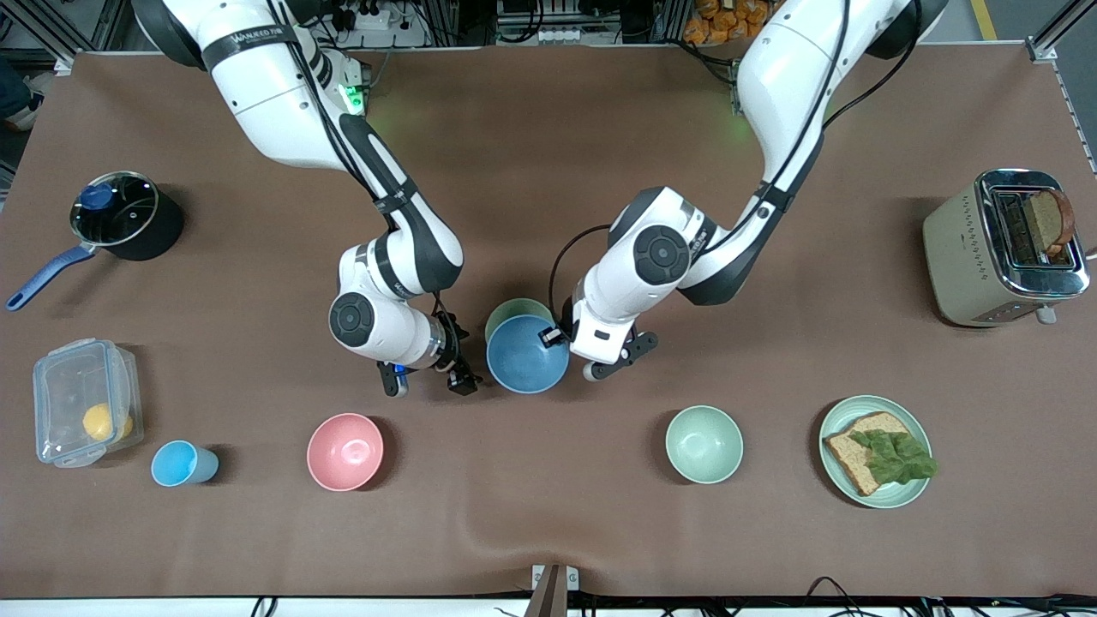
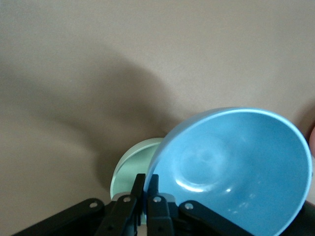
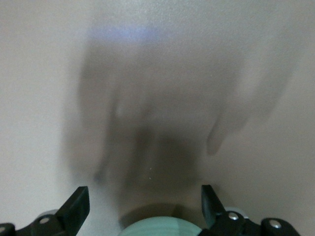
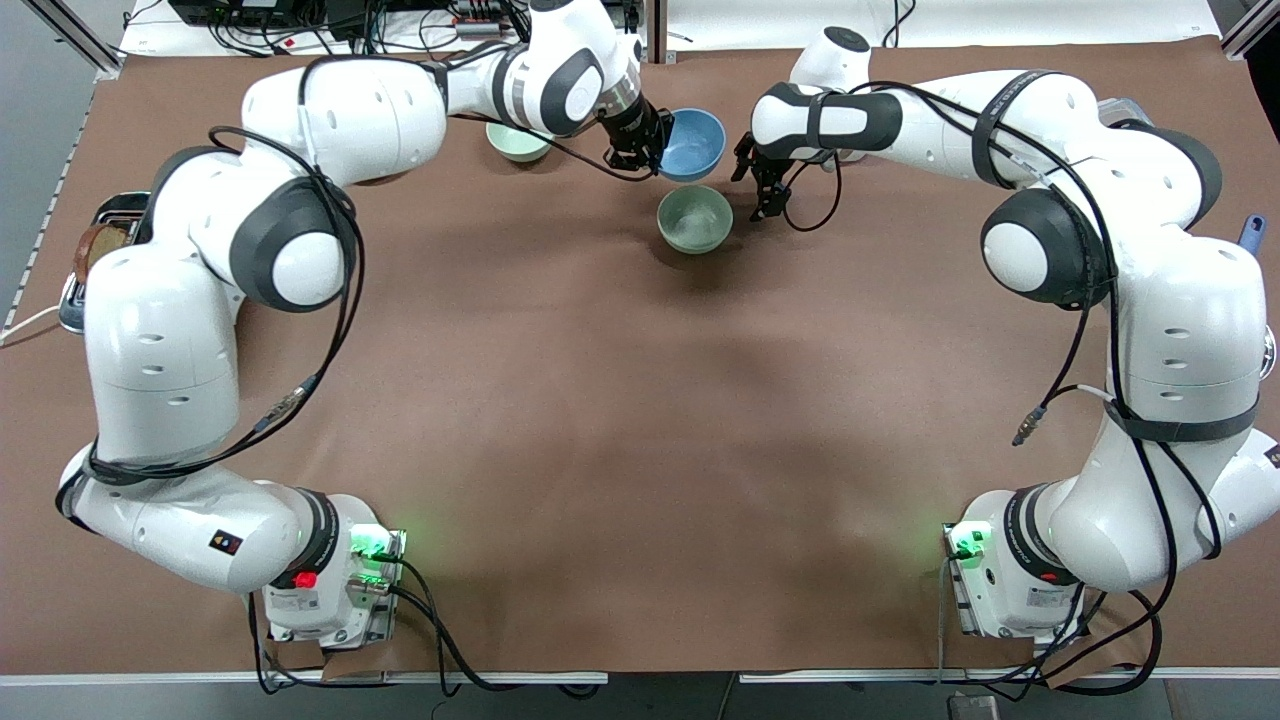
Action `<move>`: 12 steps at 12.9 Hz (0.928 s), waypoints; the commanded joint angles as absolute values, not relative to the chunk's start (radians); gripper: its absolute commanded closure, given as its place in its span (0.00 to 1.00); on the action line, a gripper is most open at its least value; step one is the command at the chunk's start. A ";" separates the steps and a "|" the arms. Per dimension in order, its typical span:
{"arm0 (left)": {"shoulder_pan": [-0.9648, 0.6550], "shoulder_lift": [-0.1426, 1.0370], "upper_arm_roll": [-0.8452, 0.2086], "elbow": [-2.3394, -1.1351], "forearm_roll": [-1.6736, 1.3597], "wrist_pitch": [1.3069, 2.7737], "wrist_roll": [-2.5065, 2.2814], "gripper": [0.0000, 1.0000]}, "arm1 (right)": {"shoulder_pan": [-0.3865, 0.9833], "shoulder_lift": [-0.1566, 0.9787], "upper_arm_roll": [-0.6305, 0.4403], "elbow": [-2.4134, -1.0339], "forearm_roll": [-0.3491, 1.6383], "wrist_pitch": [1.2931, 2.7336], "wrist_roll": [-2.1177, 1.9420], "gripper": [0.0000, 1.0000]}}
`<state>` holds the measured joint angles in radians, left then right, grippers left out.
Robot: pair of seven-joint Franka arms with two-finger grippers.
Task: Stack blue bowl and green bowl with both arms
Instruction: 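Lift the blue bowl with the left gripper over the green bowl, then lower the blue bowl into the green bowl with the left gripper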
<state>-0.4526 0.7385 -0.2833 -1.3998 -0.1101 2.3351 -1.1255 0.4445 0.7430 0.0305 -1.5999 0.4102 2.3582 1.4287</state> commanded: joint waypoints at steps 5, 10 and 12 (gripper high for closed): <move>-0.534 0.814 -0.232 -1.330 -0.095 2.336 -1.175 1.00 | 0.437 0.744 0.032 -1.612 0.431 2.375 1.437 0.00; -0.571 0.816 -0.221 -1.356 -0.089 2.347 -1.199 1.00 | 0.425 0.742 0.032 -1.615 0.431 2.375 1.437 0.00; -0.568 0.808 -0.221 -1.364 -0.062 2.342 -1.212 1.00 | 0.426 0.744 0.032 -1.615 0.431 2.376 1.437 0.00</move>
<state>-0.5610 0.8214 -0.2331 -1.3636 -0.0985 2.3456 -1.1714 0.4256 0.7431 0.0269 -1.6105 0.4107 2.3648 1.4312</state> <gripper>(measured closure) 0.947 0.000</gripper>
